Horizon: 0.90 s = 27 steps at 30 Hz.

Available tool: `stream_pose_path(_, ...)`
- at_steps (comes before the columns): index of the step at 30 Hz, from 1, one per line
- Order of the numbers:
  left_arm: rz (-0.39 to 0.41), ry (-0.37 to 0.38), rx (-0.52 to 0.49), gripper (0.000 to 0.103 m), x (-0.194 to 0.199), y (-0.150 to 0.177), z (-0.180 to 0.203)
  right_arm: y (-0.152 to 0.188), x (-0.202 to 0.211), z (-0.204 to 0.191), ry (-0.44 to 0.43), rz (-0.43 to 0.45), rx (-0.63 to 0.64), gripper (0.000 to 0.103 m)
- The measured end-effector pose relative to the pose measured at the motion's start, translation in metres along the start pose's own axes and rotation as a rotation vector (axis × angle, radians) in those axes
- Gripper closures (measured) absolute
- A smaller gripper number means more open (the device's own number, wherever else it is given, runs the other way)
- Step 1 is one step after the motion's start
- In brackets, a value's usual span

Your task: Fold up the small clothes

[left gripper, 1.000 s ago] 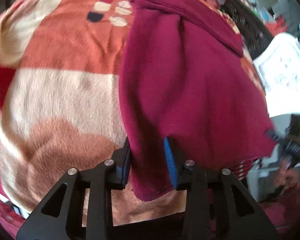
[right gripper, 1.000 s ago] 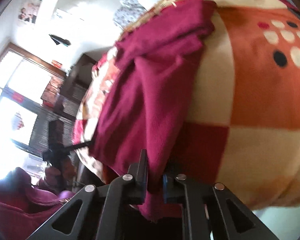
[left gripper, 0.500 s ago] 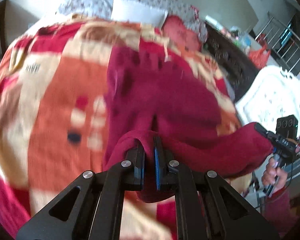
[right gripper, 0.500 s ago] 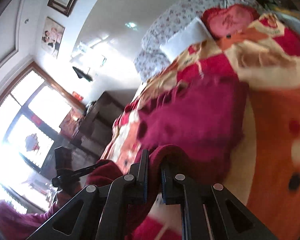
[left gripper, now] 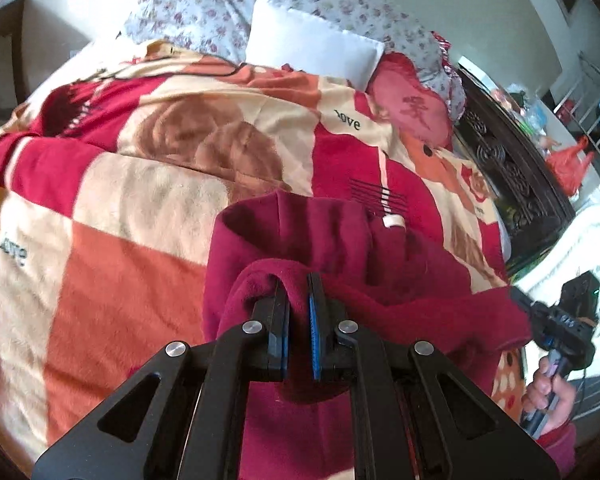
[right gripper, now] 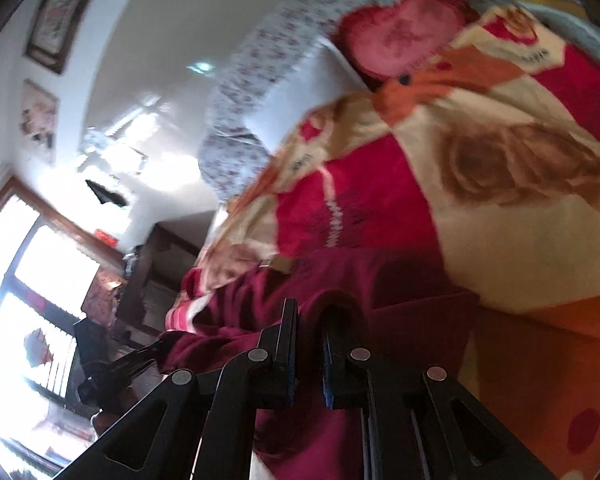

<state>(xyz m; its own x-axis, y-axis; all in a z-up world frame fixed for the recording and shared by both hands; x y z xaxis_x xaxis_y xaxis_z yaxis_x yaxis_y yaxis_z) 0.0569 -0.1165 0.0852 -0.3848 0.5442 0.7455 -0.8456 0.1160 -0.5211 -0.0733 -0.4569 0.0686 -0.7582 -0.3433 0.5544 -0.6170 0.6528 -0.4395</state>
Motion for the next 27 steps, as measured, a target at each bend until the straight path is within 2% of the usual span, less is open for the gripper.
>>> stream_pose_path(3, -0.008, 0.032, 0.048, 0.096, -0.005, -0.007, -0.004, -0.006, -0.006, 0.008, 0.026, -0.005, -0.022, 0.094)
stream_pose_path(5, -0.010, 0.029, 0.056, 0.090, -0.008, -0.013, -0.005, -0.008, -0.008, 0.004, 0.057, -0.012, 0.008, 0.094)
stream_pose_path(8, -0.039, 0.014, 0.042, 0.073, -0.014, -0.021, -0.002, -0.016, -0.011, -0.007, 0.085, -0.013, 0.058, 0.094)
stream_pose_path(9, -0.038, 0.006, 0.041, 0.062, -0.014, -0.023, -0.002, -0.020, -0.012, -0.009, 0.074, -0.015, 0.046, 0.094)
stream_pose_path(10, -0.025, 0.002, 0.043, 0.055, -0.013, -0.025, -0.001, -0.022, -0.014, -0.009, 0.066, -0.019, 0.032, 0.094)
stream_pose_path(11, 0.003, -0.008, 0.048, 0.054, -0.010, -0.029, -0.002, -0.025, -0.015, -0.008, 0.066, -0.025, 0.014, 0.094)
stream_pose_path(16, 0.027, -0.010, 0.057, 0.052, -0.001, -0.036, -0.004, -0.027, -0.014, 0.008, 0.074, -0.040, -0.113, 0.094)
stream_pose_path(22, 0.035, -0.020, 0.029, 0.052, 0.005, -0.025, 0.001, -0.024, -0.017, 0.029, 0.055, -0.039, -0.236, 0.094)
stream_pose_path(27, 0.047, -0.040, 0.056, 0.052, 0.005, -0.029, -0.004, -0.038, -0.030, 0.027, 0.050, -0.066, -0.248, 0.094)
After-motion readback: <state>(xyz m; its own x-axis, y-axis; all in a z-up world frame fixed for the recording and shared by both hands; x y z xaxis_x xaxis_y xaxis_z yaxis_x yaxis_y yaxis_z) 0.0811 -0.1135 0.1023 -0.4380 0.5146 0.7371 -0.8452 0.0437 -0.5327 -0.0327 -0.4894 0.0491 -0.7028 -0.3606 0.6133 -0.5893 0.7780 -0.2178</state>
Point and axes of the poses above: each gripper's, at about its wrist camera, not at the fingertips, and x roughly against the way its jaws point, z to its right, y to its underside, the point moved 5 cm from there along -x, roughly the way its jaws point, and after that the axes turned 1 degree about y, right-handed, at the moved point
